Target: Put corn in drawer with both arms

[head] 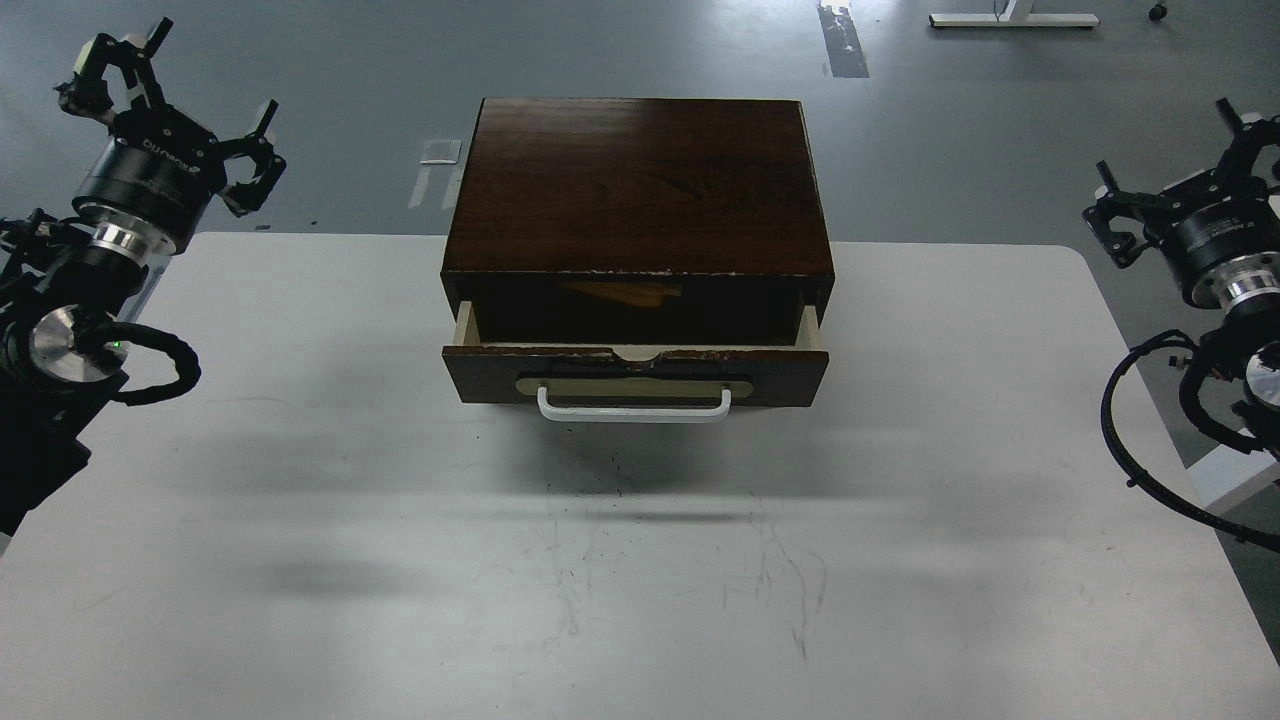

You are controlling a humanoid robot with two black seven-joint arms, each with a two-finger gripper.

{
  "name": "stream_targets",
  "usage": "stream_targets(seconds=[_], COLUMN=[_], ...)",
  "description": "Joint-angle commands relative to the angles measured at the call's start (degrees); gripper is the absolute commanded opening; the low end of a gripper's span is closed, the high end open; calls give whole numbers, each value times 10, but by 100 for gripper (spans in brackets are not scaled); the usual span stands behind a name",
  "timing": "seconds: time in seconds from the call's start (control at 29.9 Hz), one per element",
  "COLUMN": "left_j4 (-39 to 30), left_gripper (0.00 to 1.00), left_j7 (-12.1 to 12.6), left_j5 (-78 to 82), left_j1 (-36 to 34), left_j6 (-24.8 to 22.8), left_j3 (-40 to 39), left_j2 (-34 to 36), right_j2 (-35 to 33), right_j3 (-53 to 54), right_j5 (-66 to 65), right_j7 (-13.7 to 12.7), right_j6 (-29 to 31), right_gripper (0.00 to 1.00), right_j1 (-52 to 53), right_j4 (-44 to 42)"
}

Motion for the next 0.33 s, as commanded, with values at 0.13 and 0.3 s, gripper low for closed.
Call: stream_targets(seconds=[0.13,0.3], left_j4=[6,42], left_gripper=[98,98], left_j7=[0,1], left_j5=[-4,-12], left_j1=[18,29], left_j6=[0,0], left_j3=[-9,-15], left_j2=[-1,3], right_j2=[-4,-14], right_j3=[2,3], right_j5=[-1,-2], right_j7=[1,6], right_j6=[13,28], right_gripper=[100,100], right_j1=[0,-1], right_j4=[-2,-1])
